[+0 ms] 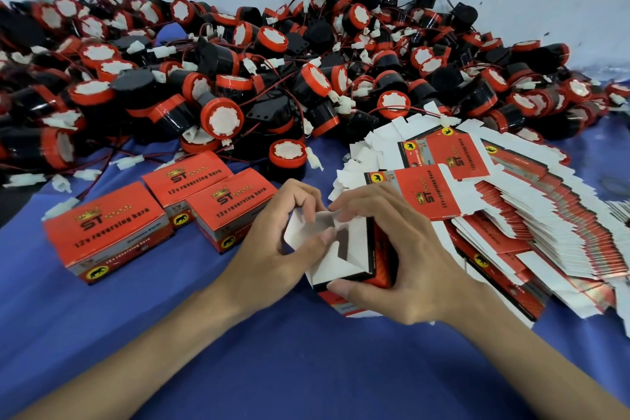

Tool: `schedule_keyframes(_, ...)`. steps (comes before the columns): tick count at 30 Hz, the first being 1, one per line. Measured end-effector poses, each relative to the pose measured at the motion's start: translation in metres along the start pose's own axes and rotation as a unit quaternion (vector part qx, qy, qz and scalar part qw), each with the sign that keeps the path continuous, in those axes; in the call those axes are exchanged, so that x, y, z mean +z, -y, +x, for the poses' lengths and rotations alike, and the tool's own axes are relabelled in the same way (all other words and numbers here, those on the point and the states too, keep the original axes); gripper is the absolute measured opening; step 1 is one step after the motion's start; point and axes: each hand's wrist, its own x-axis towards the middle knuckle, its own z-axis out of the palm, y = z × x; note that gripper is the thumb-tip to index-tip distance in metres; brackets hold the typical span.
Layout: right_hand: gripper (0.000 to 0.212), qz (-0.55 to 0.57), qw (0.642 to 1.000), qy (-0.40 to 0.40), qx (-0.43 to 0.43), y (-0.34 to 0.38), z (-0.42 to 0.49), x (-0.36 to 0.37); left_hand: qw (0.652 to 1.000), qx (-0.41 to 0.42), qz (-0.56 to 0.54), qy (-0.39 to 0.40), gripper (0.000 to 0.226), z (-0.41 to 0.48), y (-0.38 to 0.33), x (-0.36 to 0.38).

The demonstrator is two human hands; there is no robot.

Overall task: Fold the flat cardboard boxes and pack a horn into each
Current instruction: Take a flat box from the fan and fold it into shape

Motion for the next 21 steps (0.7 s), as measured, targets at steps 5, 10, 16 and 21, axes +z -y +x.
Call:
schedule_keyframes(5, 0.049, -0.017, 1.0, -0.012, -0.007, 0.001, 0.0, 0.003, 0.998, 0.021, 0.041, -0.031, 0.015, -0.001, -0.004, 0.005)
schedule_keyframes(10, 0.042, -0.02, 1.0, -0.016, -0.006, -0.001, 0.0, 0.003, 0.998, -0.036, -0.022, 0.036, 0.024, -0.007, -0.005, 0.003)
schedule_keyframes(16, 0.041, -0.002, 0.999, -0.031, -0.011, -0.001, 0.0, 0.007, 0.985, -0.065, -0.145, 0.065, 0.132, -0.007, -0.006, 0.005)
schedule_keyframes(21, 0.049, 0.026, 0.999, -0.039, -0.005, -0.001, -0.003, 0.008, 0.951, -0.142, -0.259, 0.09, 0.064, -0.017, -0.009, 0.009)
